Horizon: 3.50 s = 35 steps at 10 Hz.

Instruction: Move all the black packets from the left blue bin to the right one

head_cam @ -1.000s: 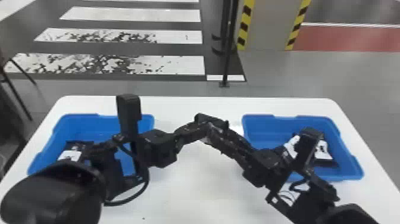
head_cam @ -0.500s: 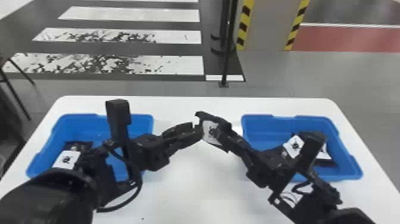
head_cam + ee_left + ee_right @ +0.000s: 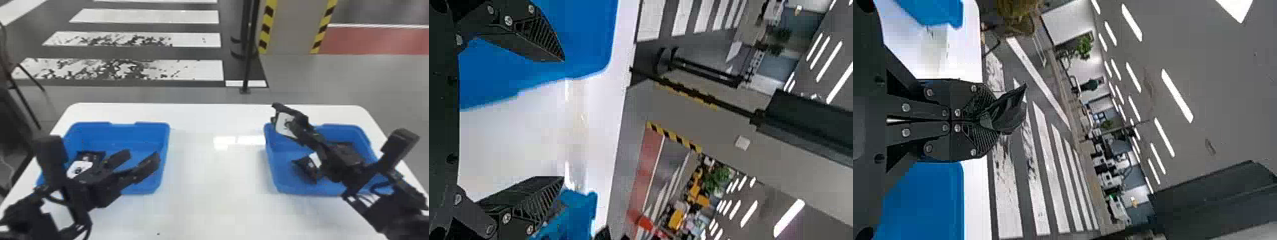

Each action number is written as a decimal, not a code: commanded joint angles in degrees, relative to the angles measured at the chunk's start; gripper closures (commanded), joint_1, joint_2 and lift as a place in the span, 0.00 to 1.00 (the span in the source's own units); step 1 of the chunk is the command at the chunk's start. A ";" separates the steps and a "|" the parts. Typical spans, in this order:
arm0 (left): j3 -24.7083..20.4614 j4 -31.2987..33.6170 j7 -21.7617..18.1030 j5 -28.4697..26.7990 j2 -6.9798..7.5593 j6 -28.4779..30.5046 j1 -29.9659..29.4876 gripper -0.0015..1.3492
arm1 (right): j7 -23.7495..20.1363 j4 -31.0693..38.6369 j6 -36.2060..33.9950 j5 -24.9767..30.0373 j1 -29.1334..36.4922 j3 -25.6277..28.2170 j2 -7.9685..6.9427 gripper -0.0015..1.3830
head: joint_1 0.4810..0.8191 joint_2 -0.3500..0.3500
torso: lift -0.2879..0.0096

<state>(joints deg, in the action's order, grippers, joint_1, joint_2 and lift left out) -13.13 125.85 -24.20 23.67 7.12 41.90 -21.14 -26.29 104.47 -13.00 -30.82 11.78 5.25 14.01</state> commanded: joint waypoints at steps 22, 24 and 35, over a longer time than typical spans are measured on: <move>-2.29 -15.82 8.03 -26.65 1.76 23.20 21.57 0.14 | 7.22 22.16 -0.21 7.05 22.11 2.17 -5.66 0.12 | 0.63 0.81 | 0.50; -1.04 -18.21 9.00 -27.90 1.76 25.03 22.97 0.14 | 6.96 22.16 -0.35 7.05 22.11 2.17 -5.58 0.12 | 0.63 0.81 | 0.50; 0.56 -21.30 10.49 -32.13 2.11 35.16 26.07 0.73 | 6.34 21.18 -1.62 6.37 21.69 2.17 -5.22 0.12 | 0.63 0.83 | 0.50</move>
<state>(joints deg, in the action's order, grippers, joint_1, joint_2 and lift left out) -12.45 104.57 -13.73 -8.11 9.19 76.71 5.02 -19.94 125.63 -14.59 -24.47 33.46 7.43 8.81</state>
